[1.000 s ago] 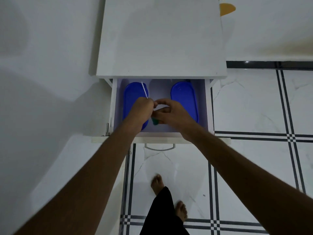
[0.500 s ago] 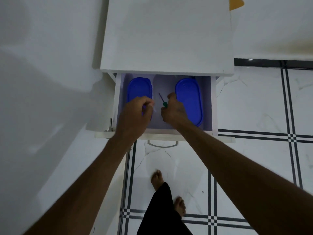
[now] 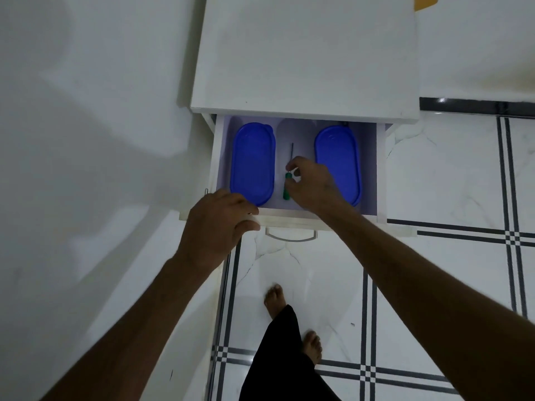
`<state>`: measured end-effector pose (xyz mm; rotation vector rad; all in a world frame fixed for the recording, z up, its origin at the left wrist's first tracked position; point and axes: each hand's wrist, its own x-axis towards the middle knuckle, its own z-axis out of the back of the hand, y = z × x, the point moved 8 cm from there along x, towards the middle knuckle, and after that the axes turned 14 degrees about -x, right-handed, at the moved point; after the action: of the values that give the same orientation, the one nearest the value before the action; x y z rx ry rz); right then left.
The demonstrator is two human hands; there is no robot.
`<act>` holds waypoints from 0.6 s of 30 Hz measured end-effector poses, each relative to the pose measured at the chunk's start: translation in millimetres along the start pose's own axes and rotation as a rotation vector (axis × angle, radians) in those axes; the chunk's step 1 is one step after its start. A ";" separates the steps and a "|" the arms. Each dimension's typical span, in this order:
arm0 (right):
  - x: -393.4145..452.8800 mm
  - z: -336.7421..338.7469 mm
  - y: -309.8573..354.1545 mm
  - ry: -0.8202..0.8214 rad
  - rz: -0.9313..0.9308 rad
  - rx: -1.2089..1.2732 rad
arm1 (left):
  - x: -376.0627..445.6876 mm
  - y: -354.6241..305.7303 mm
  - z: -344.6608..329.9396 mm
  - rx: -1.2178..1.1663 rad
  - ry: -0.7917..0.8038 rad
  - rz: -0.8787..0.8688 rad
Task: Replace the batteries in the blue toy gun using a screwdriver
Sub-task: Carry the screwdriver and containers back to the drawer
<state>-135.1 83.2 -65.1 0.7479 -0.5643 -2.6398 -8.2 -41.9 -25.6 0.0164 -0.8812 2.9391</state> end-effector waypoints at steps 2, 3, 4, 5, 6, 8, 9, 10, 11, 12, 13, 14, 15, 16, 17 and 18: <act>-22.2 12.7 3.6 -0.042 0.114 -0.025 | 1.2 -3.7 3.5 0.046 -0.029 0.014; -34.0 16.8 2.1 -0.038 0.172 -0.091 | 4.9 -7.5 7.3 0.078 -0.049 0.022; -45.3 18.3 -1.1 -0.013 0.225 -0.198 | 9.0 -9.3 11.1 0.110 -0.067 0.040; -54.0 20.3 -6.9 0.004 0.277 -0.337 | 15.1 -11.0 14.8 0.135 -0.074 0.056; -59.2 21.7 -13.7 0.003 0.323 -0.483 | 20.9 -11.6 18.6 0.154 -0.077 0.066; -58.4 29.0 -24.7 -0.075 0.388 -0.687 | 33.7 -10.4 22.6 0.169 -0.079 0.062; -53.0 35.9 -26.7 -0.133 0.406 -0.732 | 41.5 -9.7 23.3 0.169 -0.080 0.058; -44.7 43.0 -25.7 -0.193 0.417 -0.764 | 48.7 -7.7 24.5 0.171 -0.080 0.057; -34.1 50.4 -24.3 -0.243 0.419 -0.792 | 56.9 -5.2 25.5 0.178 -0.077 0.057; -22.7 57.4 -22.6 -0.274 0.418 -0.823 | 65.7 -2.2 26.0 0.194 -0.069 0.058; -12.0 63.1 -19.8 -0.285 0.420 -0.853 | 75.1 1.9 26.5 0.220 -0.054 0.059; -3.2 67.4 -17.1 -0.293 0.424 -0.887 | 83.5 6.5 27.0 0.247 -0.039 0.059; 4.5 71.5 -15.9 -0.301 0.428 -0.912 | 92.4 11.0 27.9 0.268 -0.027 0.058; 11.0 74.1 -15.7 -0.318 0.430 -0.927 | 99.3 15.6 28.9 0.282 -0.020 0.056; 17.3 77.6 -17.4 -0.335 0.428 -0.931 | 107.3 18.6 29.2 0.292 -0.015 0.049; 22.8 79.7 -19.7 -0.351 0.423 -0.923 | 112.7 20.6 29.1 0.306 -0.012 0.037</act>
<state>-201.9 113.0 -21.3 -0.1096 0.3927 -2.2488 -122.4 -67.6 -9.1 0.0356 -0.4293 3.0799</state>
